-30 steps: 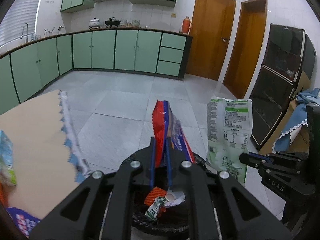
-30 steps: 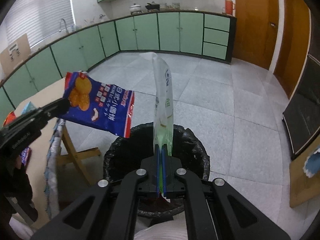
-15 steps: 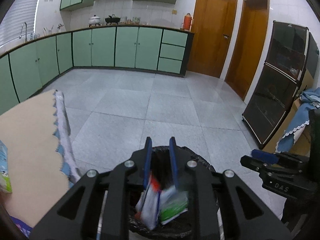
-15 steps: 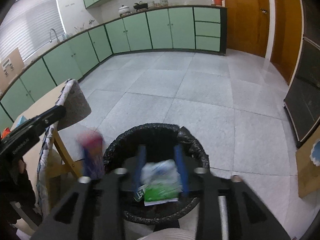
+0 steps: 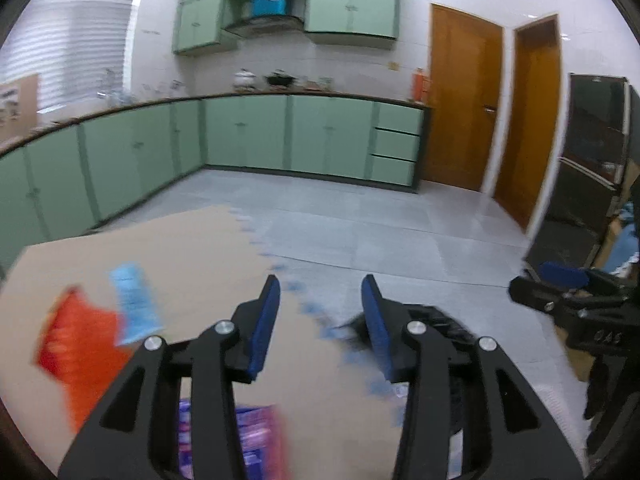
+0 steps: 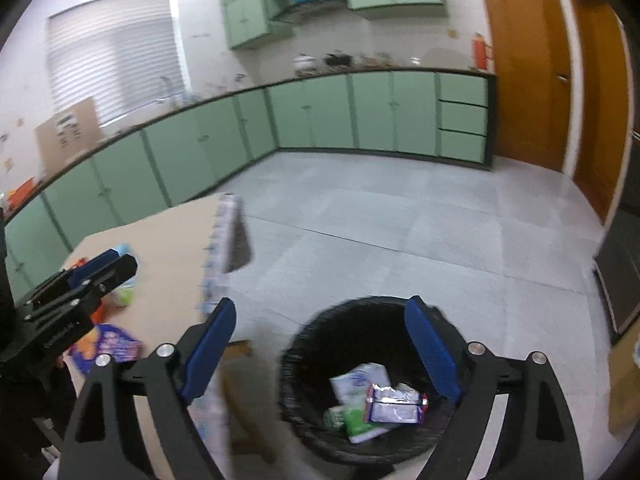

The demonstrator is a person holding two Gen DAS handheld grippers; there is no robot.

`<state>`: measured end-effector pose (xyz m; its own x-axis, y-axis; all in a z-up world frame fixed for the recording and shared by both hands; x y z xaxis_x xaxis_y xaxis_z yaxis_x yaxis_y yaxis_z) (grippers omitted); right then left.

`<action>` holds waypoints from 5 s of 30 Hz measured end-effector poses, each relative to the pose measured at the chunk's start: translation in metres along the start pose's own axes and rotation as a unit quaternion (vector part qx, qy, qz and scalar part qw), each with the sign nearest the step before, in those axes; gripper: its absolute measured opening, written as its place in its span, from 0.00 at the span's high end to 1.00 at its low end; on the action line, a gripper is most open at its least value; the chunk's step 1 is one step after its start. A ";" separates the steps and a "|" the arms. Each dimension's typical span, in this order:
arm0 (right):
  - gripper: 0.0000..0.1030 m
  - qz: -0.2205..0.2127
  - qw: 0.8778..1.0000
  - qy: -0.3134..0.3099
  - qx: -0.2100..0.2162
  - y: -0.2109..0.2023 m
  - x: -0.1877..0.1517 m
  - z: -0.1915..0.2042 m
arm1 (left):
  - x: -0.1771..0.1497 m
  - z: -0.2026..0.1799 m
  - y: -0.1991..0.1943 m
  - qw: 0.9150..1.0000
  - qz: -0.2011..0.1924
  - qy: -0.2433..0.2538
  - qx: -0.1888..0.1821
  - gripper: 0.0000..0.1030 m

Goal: Collect trash
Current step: 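Grasp the orange mesh net with the left tool while the right tool grasps the blue cookie bag, then carry the mesh net and cookie bag over the bin and open both tools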

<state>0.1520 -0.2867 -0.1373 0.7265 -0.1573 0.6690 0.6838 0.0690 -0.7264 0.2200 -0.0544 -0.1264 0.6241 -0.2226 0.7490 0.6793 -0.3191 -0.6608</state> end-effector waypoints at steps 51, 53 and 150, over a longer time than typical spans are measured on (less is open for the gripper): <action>0.99 0.071 0.986 -0.116 0.092 0.068 -0.046 0.177 | -0.084 0.150 -0.044 0.989 0.051 -0.112 0.080 0.55; 0.99 0.066 0.988 -0.110 0.086 0.065 -0.042 0.168 | -0.086 0.148 -0.036 0.988 0.062 -0.118 0.074 0.58; 0.10 -0.021 0.992 0.072 -0.102 0.013 -0.003 -0.118 | 0.023 -0.064 0.053 0.999 0.030 0.029 -0.035 0.47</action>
<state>0.1505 -0.4019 -0.1679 0.6694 -0.2968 0.6810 0.6753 -0.1389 -0.7244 0.2452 -0.1356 -0.1411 0.6372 -0.2959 0.7117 0.6122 -0.3666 -0.7006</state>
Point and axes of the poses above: each gripper's, at about its wrist camera, not at the fingertips, and y roughly the way its jaws point, z to its left, x to its top, the point moved 8 cm from there along y, roughly the way its jaws point, and after that the axes turned 13 degrees about z, right-handed, at the moved point
